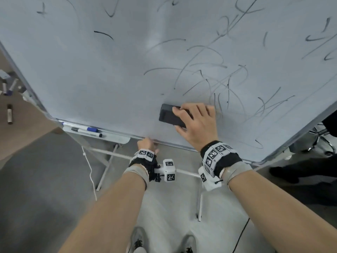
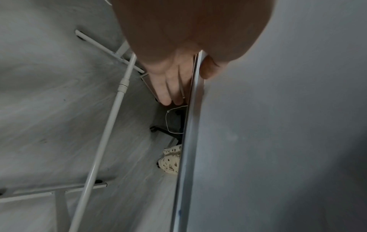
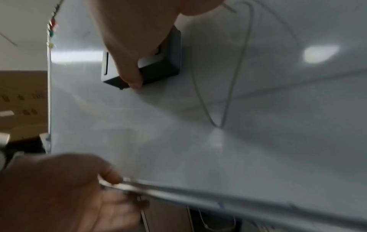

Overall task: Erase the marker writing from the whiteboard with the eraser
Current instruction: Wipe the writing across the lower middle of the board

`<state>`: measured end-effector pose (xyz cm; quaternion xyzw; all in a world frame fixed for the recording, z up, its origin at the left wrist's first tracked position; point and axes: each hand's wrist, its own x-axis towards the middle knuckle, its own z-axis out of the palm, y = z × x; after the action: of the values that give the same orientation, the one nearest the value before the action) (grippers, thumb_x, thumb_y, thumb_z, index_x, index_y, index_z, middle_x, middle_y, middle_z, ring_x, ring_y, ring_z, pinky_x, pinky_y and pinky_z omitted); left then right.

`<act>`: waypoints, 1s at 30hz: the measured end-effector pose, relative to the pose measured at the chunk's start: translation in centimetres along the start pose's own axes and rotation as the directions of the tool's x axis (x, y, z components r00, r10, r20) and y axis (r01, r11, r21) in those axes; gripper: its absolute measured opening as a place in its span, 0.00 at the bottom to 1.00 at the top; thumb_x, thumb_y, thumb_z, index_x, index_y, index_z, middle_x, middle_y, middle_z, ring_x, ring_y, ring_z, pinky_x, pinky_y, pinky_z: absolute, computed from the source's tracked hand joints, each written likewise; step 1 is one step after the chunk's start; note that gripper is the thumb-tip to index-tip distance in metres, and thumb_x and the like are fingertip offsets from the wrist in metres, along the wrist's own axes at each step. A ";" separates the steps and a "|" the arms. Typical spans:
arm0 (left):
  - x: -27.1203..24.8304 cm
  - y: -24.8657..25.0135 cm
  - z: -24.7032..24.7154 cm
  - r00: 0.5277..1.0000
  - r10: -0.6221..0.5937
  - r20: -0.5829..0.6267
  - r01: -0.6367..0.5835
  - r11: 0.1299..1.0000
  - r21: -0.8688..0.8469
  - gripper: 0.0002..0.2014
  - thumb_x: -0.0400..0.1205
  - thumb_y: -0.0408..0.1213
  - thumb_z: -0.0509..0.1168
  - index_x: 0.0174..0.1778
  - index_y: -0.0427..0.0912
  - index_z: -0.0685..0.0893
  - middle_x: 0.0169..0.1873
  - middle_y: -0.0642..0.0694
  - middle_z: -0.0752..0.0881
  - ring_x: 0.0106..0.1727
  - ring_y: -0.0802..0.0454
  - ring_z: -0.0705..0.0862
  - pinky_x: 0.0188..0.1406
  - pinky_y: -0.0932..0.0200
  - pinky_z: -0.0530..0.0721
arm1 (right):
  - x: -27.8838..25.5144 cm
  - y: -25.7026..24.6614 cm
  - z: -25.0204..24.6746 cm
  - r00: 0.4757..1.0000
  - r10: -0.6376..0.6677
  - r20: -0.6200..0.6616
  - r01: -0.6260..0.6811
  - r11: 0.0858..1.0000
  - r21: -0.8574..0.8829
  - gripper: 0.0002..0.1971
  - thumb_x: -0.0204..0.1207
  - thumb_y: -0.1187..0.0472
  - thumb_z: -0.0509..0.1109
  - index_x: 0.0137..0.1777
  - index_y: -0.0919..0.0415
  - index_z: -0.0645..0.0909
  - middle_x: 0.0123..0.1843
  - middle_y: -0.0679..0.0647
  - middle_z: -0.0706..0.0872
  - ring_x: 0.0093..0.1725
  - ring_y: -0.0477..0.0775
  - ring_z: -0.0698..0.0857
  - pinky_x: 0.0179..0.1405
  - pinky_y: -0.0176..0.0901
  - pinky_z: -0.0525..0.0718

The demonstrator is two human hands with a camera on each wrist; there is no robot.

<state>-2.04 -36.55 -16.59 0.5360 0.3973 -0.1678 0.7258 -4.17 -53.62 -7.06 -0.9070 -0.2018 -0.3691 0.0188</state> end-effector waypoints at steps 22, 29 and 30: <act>-1.8 -4.5 5.3 0.999 0.005 -0.044 -0.024 0.898 -0.439 0.13 0.81 0.41 0.60 0.57 0.37 0.77 0.51 0.39 0.84 0.47 0.43 0.85 0.39 0.48 0.86 | -10.4 4.9 -0.2 0.977 -0.027 0.211 0.033 0.999 -0.026 0.28 0.59 0.55 0.86 0.62 0.49 0.85 0.53 0.51 0.84 0.52 0.58 0.78 0.50 0.54 0.70; -2.1 -4.7 6.0 0.982 0.016 -0.187 -0.095 0.902 -0.421 0.28 0.75 0.46 0.63 0.71 0.39 0.75 0.59 0.39 0.83 0.56 0.40 0.85 0.51 0.43 0.88 | -7.9 6.4 -3.5 0.994 0.103 0.024 -0.104 0.994 0.019 0.27 0.67 0.49 0.83 0.66 0.49 0.83 0.56 0.50 0.85 0.55 0.56 0.78 0.52 0.54 0.70; -2.0 -4.7 6.6 0.979 0.013 -0.204 -0.102 0.895 -0.433 0.28 0.76 0.47 0.63 0.72 0.39 0.74 0.60 0.38 0.83 0.55 0.40 0.85 0.57 0.41 0.87 | -6.2 7.1 -4.6 0.992 0.123 -0.039 -0.122 0.992 0.021 0.26 0.69 0.49 0.82 0.67 0.49 0.82 0.57 0.51 0.85 0.55 0.57 0.78 0.53 0.55 0.71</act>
<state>-3.83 -44.70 -17.42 0.3828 0.4782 0.0017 0.7904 -8.48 -63.13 -7.12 -0.9099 -0.1486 -0.3835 0.0538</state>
